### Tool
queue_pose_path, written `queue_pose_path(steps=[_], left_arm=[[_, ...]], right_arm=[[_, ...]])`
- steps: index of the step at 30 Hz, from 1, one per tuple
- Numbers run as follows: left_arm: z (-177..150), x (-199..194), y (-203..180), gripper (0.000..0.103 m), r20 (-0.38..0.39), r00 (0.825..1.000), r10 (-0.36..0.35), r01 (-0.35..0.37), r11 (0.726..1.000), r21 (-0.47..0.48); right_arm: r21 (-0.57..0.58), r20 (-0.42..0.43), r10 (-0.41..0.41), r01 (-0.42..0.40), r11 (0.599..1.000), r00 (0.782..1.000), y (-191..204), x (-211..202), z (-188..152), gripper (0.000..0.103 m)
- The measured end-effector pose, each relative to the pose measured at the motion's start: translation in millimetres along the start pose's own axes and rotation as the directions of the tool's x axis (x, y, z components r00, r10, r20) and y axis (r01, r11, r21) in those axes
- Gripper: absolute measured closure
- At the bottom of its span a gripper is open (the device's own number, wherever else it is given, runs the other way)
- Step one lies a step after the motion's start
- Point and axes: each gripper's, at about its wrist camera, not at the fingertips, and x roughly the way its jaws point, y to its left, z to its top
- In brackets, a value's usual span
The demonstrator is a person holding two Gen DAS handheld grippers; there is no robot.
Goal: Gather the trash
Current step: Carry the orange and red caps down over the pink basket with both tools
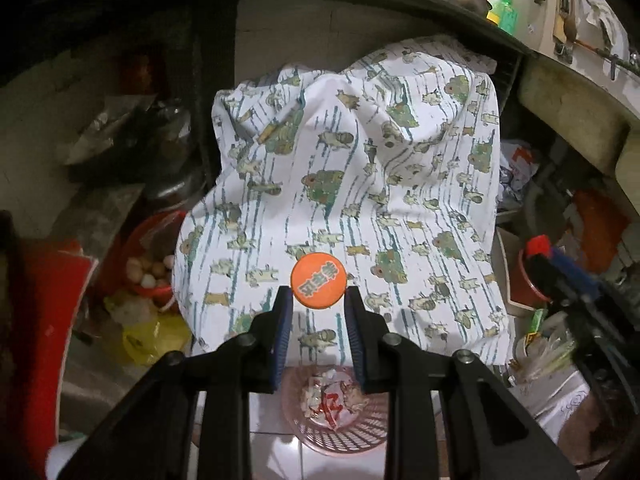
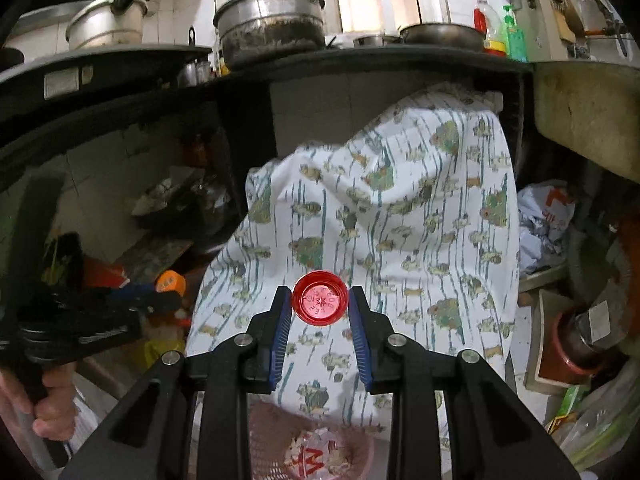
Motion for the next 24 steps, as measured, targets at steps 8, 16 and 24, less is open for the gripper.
queue_pose_path(steps=[8, 16, 24], left_arm=[[-24, 30, -1, 0.078, -0.050, 0.998, 0.041, -0.042, 0.999, -0.012], [-50, 72, -5, 0.079, -0.189, 0.982, 0.021, -0.019, 1.000, 0.014], [-96, 133, -6, 0.078, -0.394, 0.919, 0.008, -0.005, 1.000, 0.010]], right_arm=[[-0.017, -0.077, 0.004, -0.005, 1.000, 0.997, 1, 22, -23, 0.072], [0.043, -0.243, 0.059, -0.050, 0.998, 0.968, -7, 61, -52, 0.072], [0.244, -0.435, 0.165, -0.061, 0.968, 0.885, -35, 111, -98, 0.072]])
